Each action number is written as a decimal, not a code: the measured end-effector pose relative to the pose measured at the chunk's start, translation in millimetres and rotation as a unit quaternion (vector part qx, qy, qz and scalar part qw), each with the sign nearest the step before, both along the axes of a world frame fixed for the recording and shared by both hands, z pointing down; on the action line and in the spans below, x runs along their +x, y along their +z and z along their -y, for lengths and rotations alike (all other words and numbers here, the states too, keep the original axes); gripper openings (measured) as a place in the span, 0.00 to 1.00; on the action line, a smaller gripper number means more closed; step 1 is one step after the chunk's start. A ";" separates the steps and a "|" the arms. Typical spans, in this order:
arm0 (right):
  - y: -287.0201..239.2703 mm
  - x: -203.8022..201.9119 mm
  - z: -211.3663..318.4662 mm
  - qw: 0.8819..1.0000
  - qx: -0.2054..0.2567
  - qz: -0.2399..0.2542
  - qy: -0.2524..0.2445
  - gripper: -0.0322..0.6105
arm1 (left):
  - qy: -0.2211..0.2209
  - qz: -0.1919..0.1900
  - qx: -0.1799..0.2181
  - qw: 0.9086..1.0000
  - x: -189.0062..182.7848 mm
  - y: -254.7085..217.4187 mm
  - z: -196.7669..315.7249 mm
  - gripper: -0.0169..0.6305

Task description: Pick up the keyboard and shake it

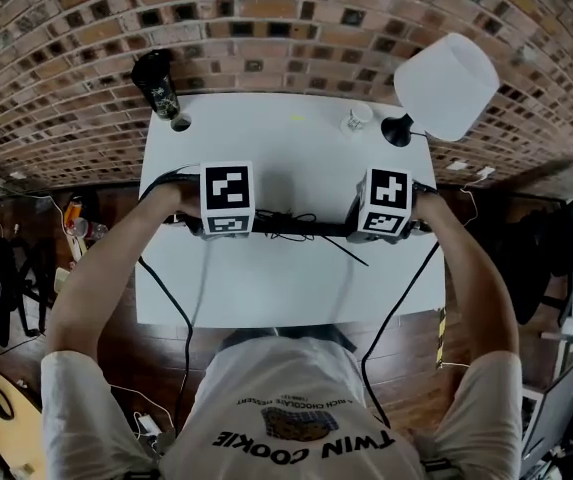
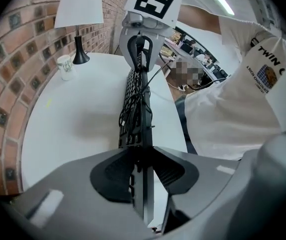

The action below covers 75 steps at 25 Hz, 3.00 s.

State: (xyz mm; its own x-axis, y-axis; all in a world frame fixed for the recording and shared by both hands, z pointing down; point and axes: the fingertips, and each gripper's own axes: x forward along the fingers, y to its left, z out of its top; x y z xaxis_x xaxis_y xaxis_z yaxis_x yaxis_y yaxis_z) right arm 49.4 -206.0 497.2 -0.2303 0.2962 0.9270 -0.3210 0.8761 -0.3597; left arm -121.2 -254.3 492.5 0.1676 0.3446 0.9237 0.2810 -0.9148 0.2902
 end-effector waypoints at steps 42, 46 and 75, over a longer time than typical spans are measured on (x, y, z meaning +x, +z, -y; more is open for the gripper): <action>48.5 29.9 138.0 0.985 -0.048 0.138 0.090 0.25 | -0.020 0.032 0.012 0.999 29.6 68.7 118.8 0.38; 57.9 31.8 148.2 0.986 -0.038 0.133 0.092 0.25 | -0.025 0.033 -0.001 0.999 28.5 77.3 123.4 0.40; 26.4 26.0 148.0 0.920 0.291 0.052 0.257 0.25 | -0.166 -0.122 0.218 0.954 25.1 35.7 111.4 0.04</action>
State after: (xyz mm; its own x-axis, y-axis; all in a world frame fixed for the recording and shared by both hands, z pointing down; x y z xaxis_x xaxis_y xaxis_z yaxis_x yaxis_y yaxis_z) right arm 75.4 -354.0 523.6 -0.2979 -0.4167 0.8589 -0.7374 0.6718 0.0702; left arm -96.2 -365.7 528.1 0.4299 -0.1720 0.8864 -0.0337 -0.9841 -0.1746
